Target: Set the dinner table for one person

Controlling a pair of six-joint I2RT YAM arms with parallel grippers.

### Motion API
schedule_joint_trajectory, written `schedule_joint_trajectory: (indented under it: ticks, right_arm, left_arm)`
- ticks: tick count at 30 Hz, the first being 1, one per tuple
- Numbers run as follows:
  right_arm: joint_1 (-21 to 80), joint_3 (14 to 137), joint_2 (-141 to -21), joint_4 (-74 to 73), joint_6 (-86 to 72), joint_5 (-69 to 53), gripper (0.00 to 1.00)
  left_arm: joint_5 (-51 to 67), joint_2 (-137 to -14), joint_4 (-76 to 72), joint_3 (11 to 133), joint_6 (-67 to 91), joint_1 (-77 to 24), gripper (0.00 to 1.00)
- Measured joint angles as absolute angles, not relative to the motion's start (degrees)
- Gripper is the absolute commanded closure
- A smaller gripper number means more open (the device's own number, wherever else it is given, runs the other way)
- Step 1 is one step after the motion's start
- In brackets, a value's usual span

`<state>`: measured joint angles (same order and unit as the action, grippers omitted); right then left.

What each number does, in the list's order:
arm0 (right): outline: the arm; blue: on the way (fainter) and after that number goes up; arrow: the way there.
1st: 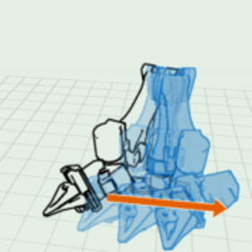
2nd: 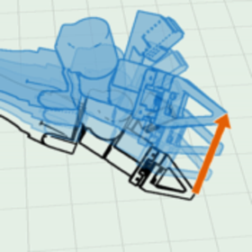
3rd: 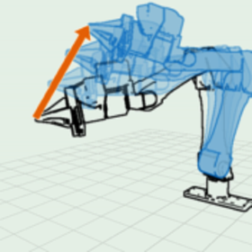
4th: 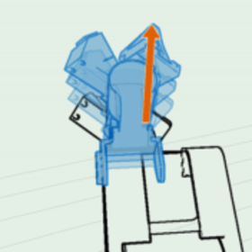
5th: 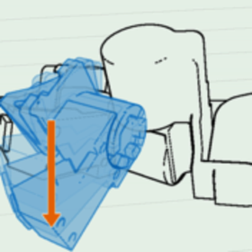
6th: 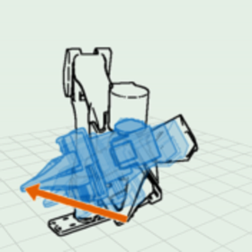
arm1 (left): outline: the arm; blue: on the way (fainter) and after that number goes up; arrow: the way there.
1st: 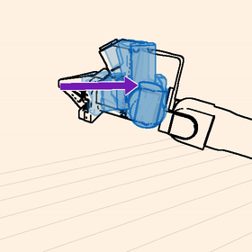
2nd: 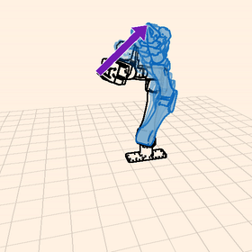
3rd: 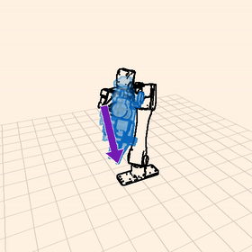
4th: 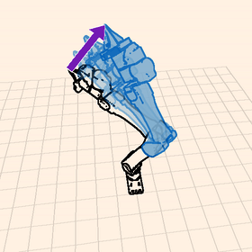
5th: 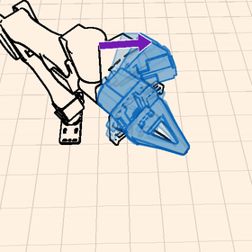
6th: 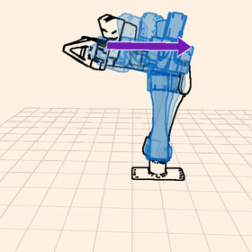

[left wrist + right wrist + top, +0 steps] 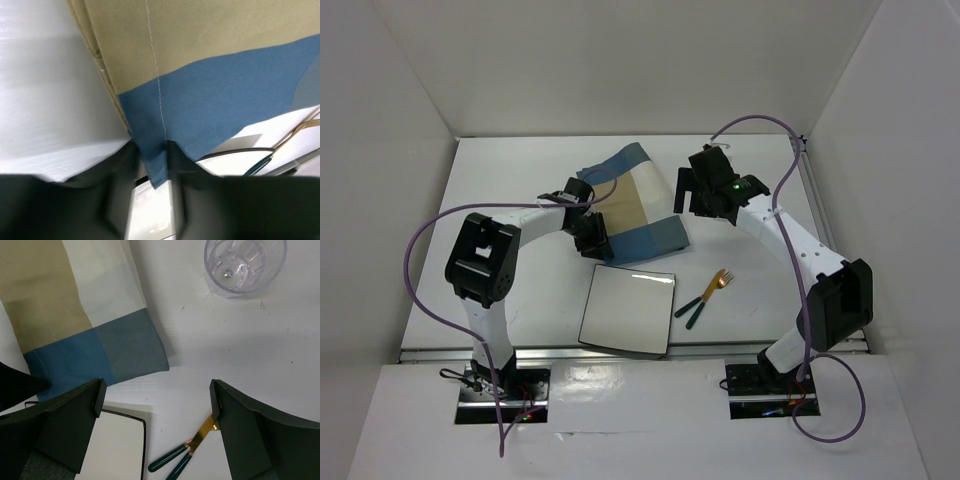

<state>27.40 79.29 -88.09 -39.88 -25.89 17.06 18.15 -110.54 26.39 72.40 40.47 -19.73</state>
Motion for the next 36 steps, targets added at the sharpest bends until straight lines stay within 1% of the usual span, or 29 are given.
schedule_joint_trajectory:
  ticks: [1, 2, 3, 6, 7, 8, 9, 17, 21, 23, 26, 28, 30, 36]
  right_arm:
    - [27.4, 79.3, -88.1, -39.9, -25.9, 17.1, 0.02]
    - [27.4, 79.4, -88.1, -39.9, -25.9, 17.1, 0.02]
    - [27.4, 79.4, -88.2, -40.0, -25.9, 17.1, 0.02]
    - [27.4, 79.5, -88.4, -40.1, -25.9, 17.1, 0.02]
    - [27.4, 79.5, -88.6, -40.1, -25.9, 17.1, 0.02]
    - [27.4, 79.5, -88.7, -40.1, -26.0, 17.1, 0.02]
    - [27.4, 79.5, -88.8, -40.1, -26.0, 17.1, 0.02]
    - [27.4, 79.5, -89.8, -40.2, -26.1, 16.6, 0.02]
    - [27.4, 79.4, -89.9, -40.0, -26.1, 14.3, 0.02]
    - [27.4, 78.6, -89.6, -39.2, -26.0, 12.5, 0.02]
    - [27.4, 73.5, -87.4, -36.1, -26.0, 9.8, 0.04]
    - [27.5, 67.9, -84.6, -33.8, -26.4, 7.7, 0.06]
    - [27.9, 62.3, -82.1, -31.3, -27.5, 5.5, 0.07]
    - [31.4, 54.9, -82.1, -23.6, -32.1, 4.0, 0.08]
  left_arm:
    - [18.2, -110.5, 26.3, 72.4, 40.5, -19.7, 0.67]
    - [18.3, -110.5, 26.3, 72.4, 40.4, -19.7, 0.76]
    - [18.3, -110.5, 26.4, 72.5, 40.4, -19.7, 0.80]
    - [18.3, -110.5, 27.3, 73.5, 39.3, -19.7, 0.88]
    - [18.3, -110.5, 27.6, 74.1, 39.0, -19.7, 0.95]
    - [18.3, -110.5, 28.0, 74.7, 39.0, -19.7, 0.99]
    - [18.3, -110.5, 28.4, 75.5, 38.9, -19.7, 1.00]
    - [18.1, -110.4, 33.9, 83.3, 37.4, -19.7, 1.00]
    - [18.4, -110.4, 38.0, 90.8, 36.5, -19.7, 1.00]
    - [18.6, -110.5, 40.5, 96.7, 36.2, -19.7, 1.00]
    - [20.0, -112.0, 43.7, 109.2, 36.1, -19.6, 1.00]
    - [21.6, -113.4, 43.9, 117.1, 36.1, -19.5, 1.00]
    - [23.5, -114.6, 44.3, 122.3, 36.3, -19.0, 1.00]
    - [27.8, -117.2, 46.0, 127.3, 36.6, -17.0, 1.00]
